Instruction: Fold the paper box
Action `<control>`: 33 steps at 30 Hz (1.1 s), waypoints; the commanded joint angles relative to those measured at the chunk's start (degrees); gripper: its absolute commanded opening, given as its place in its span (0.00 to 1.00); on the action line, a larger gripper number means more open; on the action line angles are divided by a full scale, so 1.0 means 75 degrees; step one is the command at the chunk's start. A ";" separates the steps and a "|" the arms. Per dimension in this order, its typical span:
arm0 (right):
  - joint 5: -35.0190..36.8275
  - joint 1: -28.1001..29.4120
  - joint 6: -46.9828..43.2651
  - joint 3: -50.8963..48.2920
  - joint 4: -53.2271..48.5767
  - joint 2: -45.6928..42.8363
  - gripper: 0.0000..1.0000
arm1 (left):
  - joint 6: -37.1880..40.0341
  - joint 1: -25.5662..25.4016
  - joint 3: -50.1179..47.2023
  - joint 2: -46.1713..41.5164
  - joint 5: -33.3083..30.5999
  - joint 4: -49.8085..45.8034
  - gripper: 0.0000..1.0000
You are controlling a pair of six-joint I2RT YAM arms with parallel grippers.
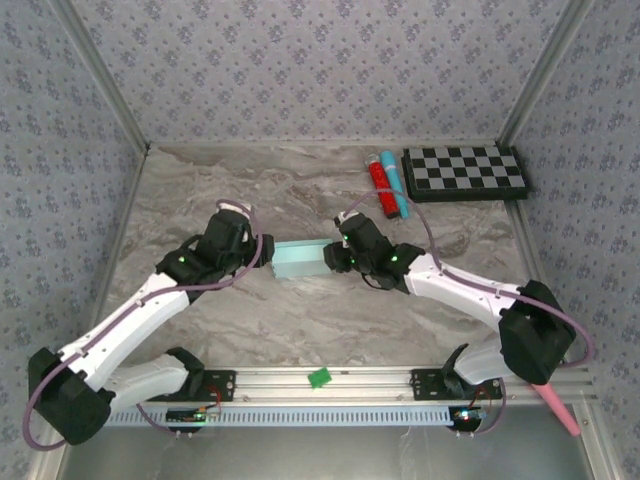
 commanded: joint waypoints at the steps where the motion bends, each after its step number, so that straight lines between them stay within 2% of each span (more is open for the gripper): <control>1: -0.0331 -0.0148 -0.0150 0.0186 -0.0151 -0.0082 0.34 | -0.0325 0.0059 0.0013 0.0287 0.0344 0.0057 0.64; 8: -0.0524 -0.0303 -0.0296 0.0314 -0.0042 0.0165 0.29 | -0.0478 0.0067 0.0008 0.0666 0.0525 0.0161 0.53; 15: -0.0564 -0.0326 -0.0297 0.0373 0.0054 0.0322 0.25 | -0.0568 0.0076 -0.0099 0.0890 0.0682 0.0285 0.34; 33: -0.0649 -0.0347 -0.0250 0.0525 0.0112 0.0572 0.18 | -0.0630 0.0089 -0.0193 0.1289 0.0861 0.0592 0.24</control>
